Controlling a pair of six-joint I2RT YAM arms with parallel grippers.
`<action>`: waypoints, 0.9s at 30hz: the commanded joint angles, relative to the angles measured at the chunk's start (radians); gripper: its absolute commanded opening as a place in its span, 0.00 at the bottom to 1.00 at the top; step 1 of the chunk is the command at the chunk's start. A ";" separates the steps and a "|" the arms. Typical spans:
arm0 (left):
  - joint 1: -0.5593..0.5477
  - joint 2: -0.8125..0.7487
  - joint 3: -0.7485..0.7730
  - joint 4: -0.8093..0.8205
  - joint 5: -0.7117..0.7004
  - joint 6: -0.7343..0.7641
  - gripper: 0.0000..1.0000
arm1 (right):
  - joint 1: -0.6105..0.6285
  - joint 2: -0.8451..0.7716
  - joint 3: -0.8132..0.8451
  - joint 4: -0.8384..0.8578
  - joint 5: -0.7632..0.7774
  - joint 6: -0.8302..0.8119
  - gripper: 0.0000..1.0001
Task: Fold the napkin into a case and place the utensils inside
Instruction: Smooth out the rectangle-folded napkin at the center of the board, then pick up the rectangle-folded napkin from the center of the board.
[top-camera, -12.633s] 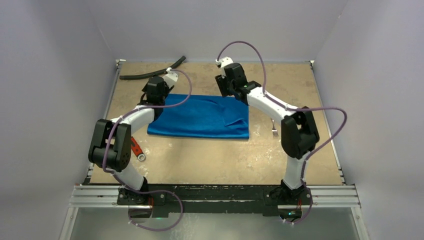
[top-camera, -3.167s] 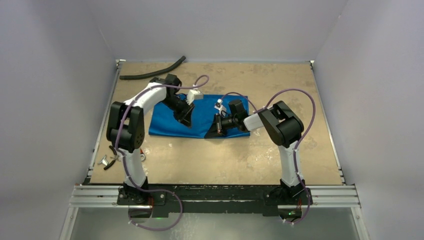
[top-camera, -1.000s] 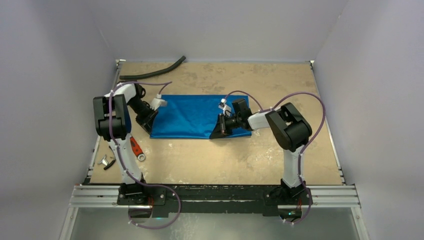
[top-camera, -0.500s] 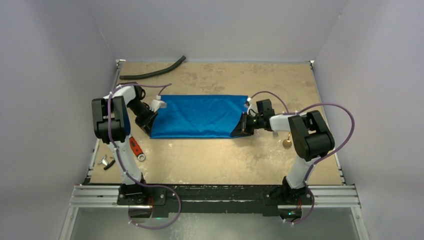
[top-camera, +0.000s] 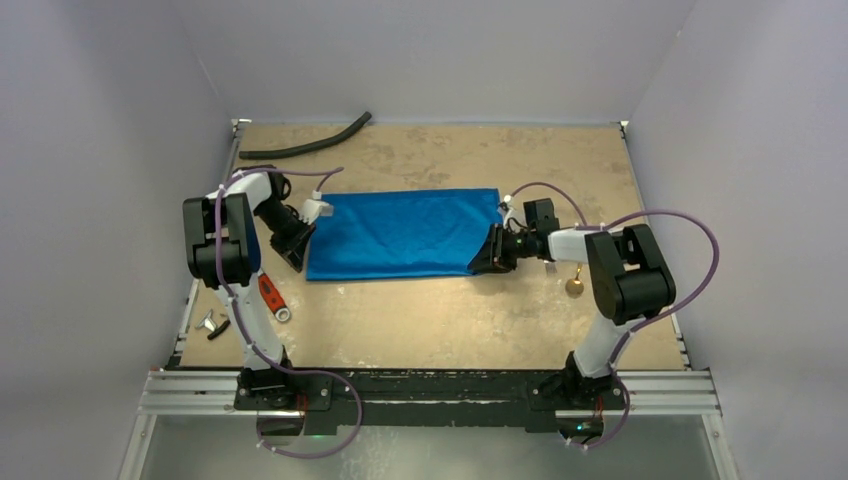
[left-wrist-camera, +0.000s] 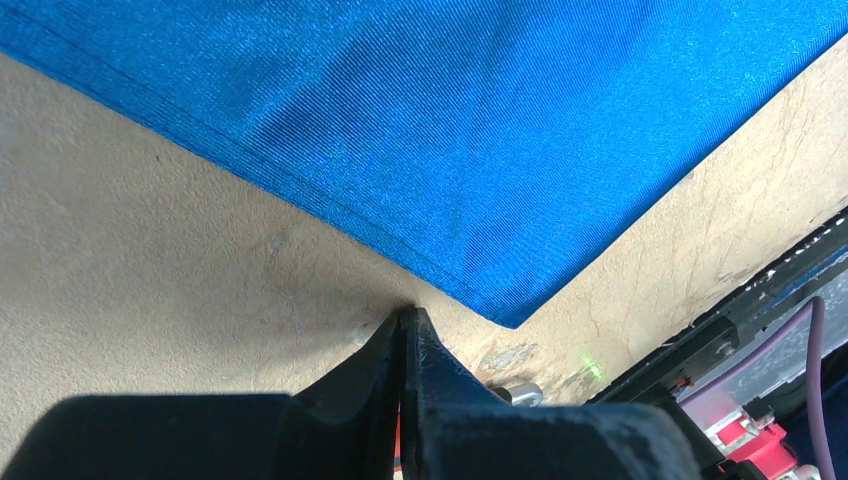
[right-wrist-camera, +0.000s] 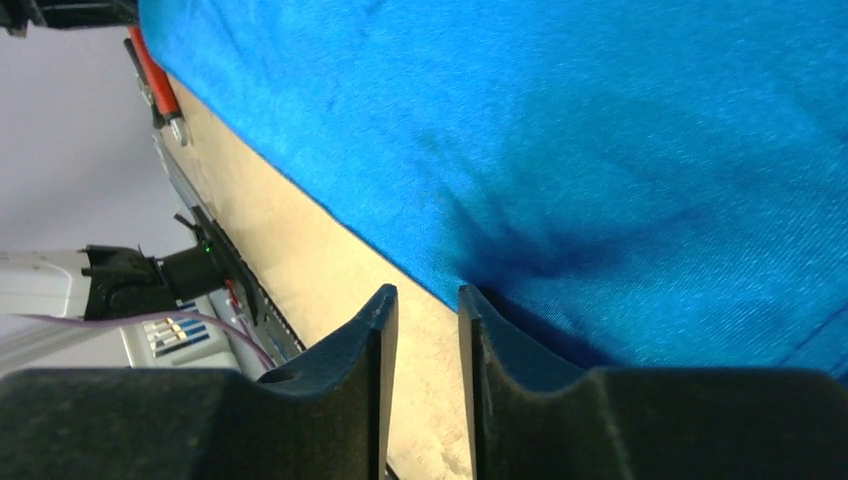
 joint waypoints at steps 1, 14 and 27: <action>-0.008 -0.015 -0.006 0.086 -0.029 0.010 0.01 | -0.004 -0.111 0.041 -0.054 -0.059 -0.049 0.35; -0.010 -0.058 0.181 -0.068 0.052 -0.009 0.03 | -0.026 -0.381 0.033 -0.308 0.397 0.119 0.77; -0.010 -0.069 0.161 -0.016 0.097 -0.078 0.15 | -0.068 -0.358 -0.127 -0.170 0.396 0.190 0.66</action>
